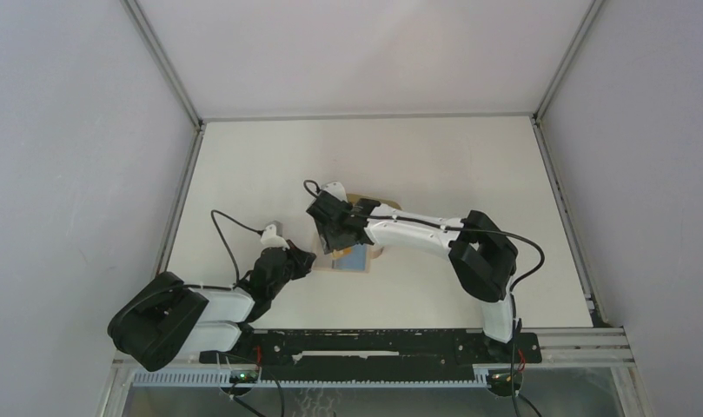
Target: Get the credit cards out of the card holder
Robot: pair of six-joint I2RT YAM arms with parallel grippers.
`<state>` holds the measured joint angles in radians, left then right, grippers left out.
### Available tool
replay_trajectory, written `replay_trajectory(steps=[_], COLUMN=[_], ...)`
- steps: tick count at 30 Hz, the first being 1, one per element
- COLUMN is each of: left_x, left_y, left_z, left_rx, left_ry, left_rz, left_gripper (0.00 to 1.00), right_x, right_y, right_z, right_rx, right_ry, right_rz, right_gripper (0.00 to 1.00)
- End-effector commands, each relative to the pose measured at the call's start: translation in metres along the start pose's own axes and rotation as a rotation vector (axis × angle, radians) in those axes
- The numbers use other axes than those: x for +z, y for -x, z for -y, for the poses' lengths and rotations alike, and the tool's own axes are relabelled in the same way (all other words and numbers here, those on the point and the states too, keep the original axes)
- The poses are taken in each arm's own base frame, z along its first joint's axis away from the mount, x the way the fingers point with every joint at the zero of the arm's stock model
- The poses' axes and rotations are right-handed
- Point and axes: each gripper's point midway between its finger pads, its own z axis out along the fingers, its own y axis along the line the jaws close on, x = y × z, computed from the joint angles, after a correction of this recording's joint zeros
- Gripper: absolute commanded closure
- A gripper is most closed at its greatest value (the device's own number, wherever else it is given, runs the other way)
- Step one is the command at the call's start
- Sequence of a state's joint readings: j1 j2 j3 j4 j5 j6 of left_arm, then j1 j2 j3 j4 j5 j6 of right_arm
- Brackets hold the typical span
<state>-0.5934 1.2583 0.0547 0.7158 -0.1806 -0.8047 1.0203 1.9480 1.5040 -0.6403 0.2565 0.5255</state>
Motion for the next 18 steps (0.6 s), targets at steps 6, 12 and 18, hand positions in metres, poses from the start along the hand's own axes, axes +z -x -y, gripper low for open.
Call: replay_trajectory(steps=[6,12,18], left_x=[-0.010,-0.011,-0.011], left_y=[-0.037,-0.036,-0.036], left_z=[-0.040,-0.040,-0.040], left_rx=[0.057,0.054,0.052], left_ry=[0.139,0.136,0.134], left_rz=[-0.141,-0.138,-0.134], left_gripper=[1.00,1.00,1.00], right_x=[-0.024,-0.018,-0.003], right_y=[0.033,0.056,0.077], right_z=[0.010,0.039,0.053], right_rx=[0.086,0.257,0.425], right_ry=[0.007,-0.046,-0.017], right_rz=[0.087,0.084,0.044], right_gripper=[0.42,0.40,0.41])
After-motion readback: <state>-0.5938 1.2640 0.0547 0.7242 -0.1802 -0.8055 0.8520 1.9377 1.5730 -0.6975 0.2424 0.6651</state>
